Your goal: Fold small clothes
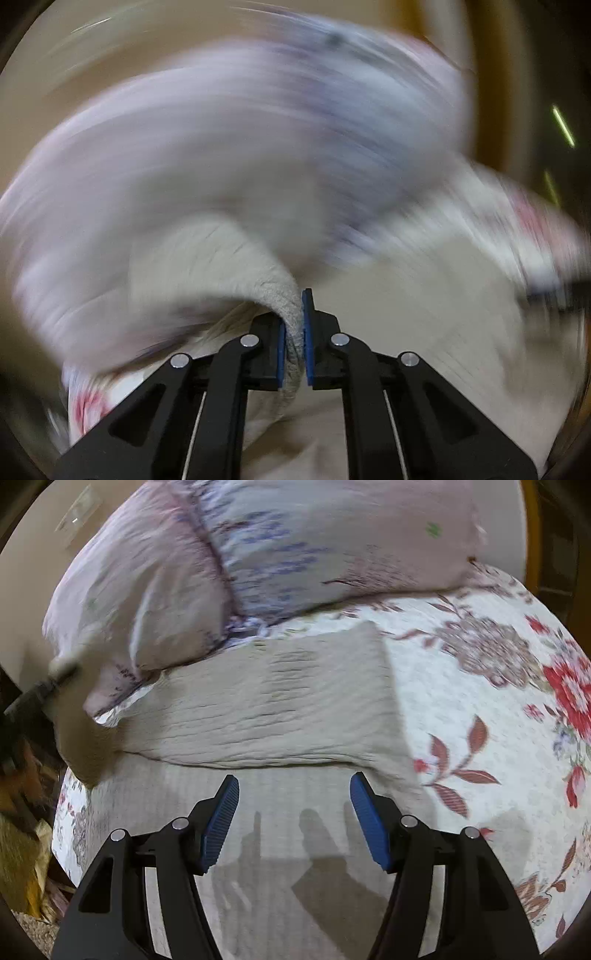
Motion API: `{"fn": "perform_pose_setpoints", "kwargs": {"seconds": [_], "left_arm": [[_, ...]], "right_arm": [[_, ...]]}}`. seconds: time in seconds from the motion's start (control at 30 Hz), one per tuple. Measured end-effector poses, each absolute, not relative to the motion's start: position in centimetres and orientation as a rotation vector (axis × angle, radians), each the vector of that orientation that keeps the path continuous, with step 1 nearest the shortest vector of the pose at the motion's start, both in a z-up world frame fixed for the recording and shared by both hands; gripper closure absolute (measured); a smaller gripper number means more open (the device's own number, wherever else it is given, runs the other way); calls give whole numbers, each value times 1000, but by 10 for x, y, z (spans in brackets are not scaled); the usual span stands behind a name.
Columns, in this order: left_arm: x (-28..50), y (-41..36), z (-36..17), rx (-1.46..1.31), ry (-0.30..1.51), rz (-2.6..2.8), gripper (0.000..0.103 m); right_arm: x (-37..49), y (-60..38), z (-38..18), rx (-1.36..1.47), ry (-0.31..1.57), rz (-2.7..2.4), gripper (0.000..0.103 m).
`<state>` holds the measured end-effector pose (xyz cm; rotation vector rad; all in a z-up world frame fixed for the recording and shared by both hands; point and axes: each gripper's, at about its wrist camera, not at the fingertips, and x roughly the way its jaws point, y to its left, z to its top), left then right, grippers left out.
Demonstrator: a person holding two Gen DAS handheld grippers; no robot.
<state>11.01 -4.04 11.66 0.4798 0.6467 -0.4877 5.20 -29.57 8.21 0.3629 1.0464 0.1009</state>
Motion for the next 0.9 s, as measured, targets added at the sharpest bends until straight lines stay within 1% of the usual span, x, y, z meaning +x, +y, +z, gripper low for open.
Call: {"fn": "perform_pose_setpoints", "kwargs": {"seconds": [0.07, 0.1, 0.13, 0.2, 0.23, 0.27, 0.33, 0.37, 0.4, 0.47, 0.53, 0.57, 0.63, 0.67, 0.7, 0.73, 0.77, 0.83, 0.9], "left_arm": [[86, -92, 77, 652, 712, -570, 91], [77, -97, 66, 681, 721, -570, 91], [69, -96, 60, 686, 719, -548, 88], [58, -70, 61, 579, 743, -433, 52], [56, -58, 65, 521, 754, -390, 46], [51, -30, 70, 408, 779, -320, 42], [37, 15, 72, 256, 828, -218, 38], [26, 43, 66, 150, 877, -160, 35], [16, 65, 59, 63, 928, -128, 34], [-5, 96, 44, -55, 1011, -75, 34], [-29, 118, 28, -124, 1066, -35, 36], [-47, 126, 19, -180, 1093, -30, 41], [-71, 133, 17, -254, 1077, -51, 47], [-82, 136, 15, -321, 1089, -91, 57], [-90, 135, 14, -363, 1091, -111, 64], [-98, 134, 12, -407, 1099, -138, 68], [-105, 132, 9, -445, 1104, -158, 71], [-113, 127, 8, -471, 1112, -179, 74], [-113, 121, 6, -502, 1131, -202, 80]], "right_arm": [[47, -310, 77, 388, 1061, 84, 39], [44, -315, 77, 400, 1059, 82, 39], [39, -321, 76, 409, 1054, 80, 38], [27, -333, 76, 417, 1048, 74, 38], [19, -342, 75, 434, 1054, 73, 38], [13, -347, 73, 451, 1061, 74, 38], [1, -357, 68, 497, 1087, 82, 38], [-8, -363, 64, 534, 1115, 92, 38], [-14, -366, 60, 557, 1135, 99, 38], [-31, -370, 51, 594, 1186, 111, 38], [-45, -370, 44, 612, 1225, 132, 43], [-54, -369, 40, 629, 1248, 157, 45], [-67, -367, 39, 660, 1257, 205, 48], [-75, -364, 37, 694, 1277, 250, 51], [-80, -363, 34, 719, 1296, 284, 60], [-85, -360, 31, 737, 1316, 315, 66], [-90, -358, 30, 741, 1330, 341, 68], [-93, -354, 23, 762, 1381, 392, 94], [-93, -348, 22, 765, 1393, 423, 94]]}}
